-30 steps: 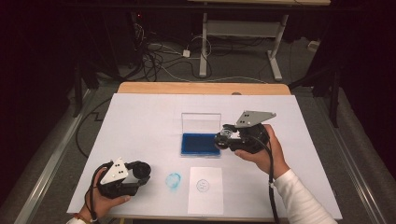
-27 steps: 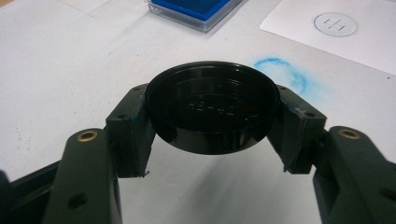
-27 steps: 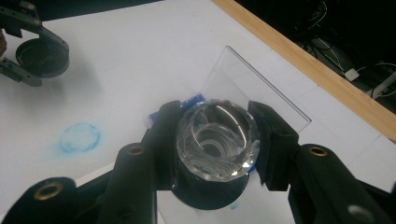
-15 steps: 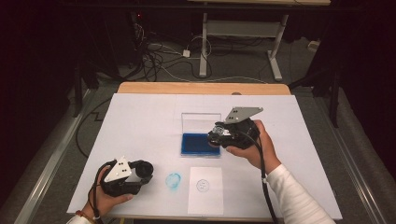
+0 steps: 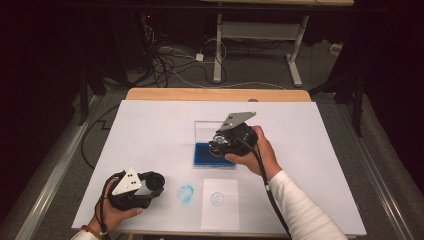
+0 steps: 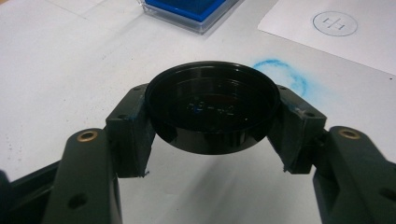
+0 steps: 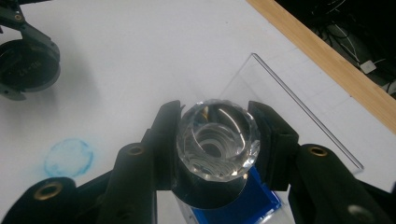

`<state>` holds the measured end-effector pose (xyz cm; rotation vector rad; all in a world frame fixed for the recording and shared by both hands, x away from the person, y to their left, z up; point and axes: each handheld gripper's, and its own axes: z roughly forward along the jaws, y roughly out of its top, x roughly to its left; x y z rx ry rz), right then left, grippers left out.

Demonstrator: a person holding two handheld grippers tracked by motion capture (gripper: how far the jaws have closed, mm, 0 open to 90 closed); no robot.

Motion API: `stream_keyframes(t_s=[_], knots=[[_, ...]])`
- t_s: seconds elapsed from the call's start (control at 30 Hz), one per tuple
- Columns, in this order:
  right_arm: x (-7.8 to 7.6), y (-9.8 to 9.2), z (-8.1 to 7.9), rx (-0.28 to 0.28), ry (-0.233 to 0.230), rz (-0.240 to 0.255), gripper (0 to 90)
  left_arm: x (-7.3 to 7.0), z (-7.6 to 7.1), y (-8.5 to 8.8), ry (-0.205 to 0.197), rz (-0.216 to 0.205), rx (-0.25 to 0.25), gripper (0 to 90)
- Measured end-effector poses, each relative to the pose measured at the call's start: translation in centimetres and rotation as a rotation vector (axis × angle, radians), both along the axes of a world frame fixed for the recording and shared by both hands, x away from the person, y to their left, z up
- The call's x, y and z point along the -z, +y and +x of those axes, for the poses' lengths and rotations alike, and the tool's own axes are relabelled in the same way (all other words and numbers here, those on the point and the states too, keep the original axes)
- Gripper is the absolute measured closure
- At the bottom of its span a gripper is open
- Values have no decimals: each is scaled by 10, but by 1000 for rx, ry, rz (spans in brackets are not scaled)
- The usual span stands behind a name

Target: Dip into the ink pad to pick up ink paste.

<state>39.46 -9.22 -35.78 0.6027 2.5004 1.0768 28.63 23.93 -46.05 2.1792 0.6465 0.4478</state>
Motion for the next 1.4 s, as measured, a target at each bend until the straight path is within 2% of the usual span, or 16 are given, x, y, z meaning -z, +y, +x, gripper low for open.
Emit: stream_keyframes(t_s=[0.33, 0.7, 0.73, 0.77, 0.8, 0.83, 0.9, 0.97, 1.4], knots=[[22, 21, 15, 17, 42, -9, 570, 0, 0, 0, 3, -4, 1, 368], [47, 42, 26, 18, 74, -58, 570, 0, 1, 0, 3, 5, 3, 368], [49, 43, 28, 15, 73, -66, 570, 1, 0, -2, 9, -17, -10, 368], [51, 44, 29, 18, 78, -72, 570, 1, 0, -2, 11, -20, -13, 368], [53, 45, 30, 24, 81, -80, 570, 0, 1, 0, 6, 8, -2, 368], [54, 45, 31, 28, 83, -89, 570, 1, 0, -2, 13, -21, -15, 368], [57, 45, 34, 33, 91, -87, 570, 2, 0, -2, 15, -26, -16, 368], [59, 46, 36, 35, 97, -93, 570, 1, 1, 0, 6, 13, 0, 368], [65, 49, 40, 37, 109, -100, 570, 1, 2, -2, 9, 16, 8, 367]])
